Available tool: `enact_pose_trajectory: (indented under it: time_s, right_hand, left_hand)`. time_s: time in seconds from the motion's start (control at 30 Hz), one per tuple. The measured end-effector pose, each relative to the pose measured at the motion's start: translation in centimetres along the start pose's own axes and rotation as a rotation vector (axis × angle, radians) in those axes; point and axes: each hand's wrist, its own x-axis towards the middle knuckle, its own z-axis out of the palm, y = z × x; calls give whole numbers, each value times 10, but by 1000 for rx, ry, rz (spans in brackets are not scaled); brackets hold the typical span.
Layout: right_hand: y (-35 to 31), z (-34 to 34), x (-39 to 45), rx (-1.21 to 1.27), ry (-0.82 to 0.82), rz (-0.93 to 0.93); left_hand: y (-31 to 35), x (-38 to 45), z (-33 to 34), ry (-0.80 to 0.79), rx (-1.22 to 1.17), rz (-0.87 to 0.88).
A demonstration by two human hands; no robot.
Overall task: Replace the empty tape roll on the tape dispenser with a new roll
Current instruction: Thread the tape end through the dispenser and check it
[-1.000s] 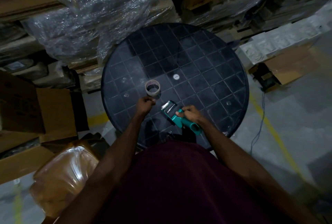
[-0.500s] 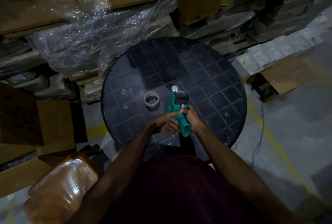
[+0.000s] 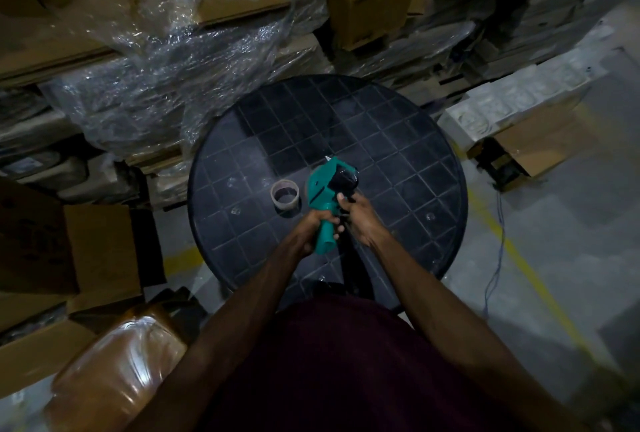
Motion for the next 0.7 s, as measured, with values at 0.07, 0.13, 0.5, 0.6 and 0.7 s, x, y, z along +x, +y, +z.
enact_pose_trajectory:
  time_s: [0.07,0.13,0.5,0.6,0.7]
  right_hand:
    - [-1,0,-1,-37,-26,-35]
    - [-6,2,-5,-103,-40,-75]
    - [-6,7,0,-244,176,-229]
    - [-2,6,4,-259,234,-258]
    - [2,2,4,-249,259,-247]
  left_hand:
    - [1,-3,-1,-2,-61,3]
    - [-1,-4,-4,-13,-84,-23]
    - [1,-9,-4,-36,-215,-32]
    - [2,-6,-5,6,-164,-15]
    - [-1,0,-6,42,-20,-10]
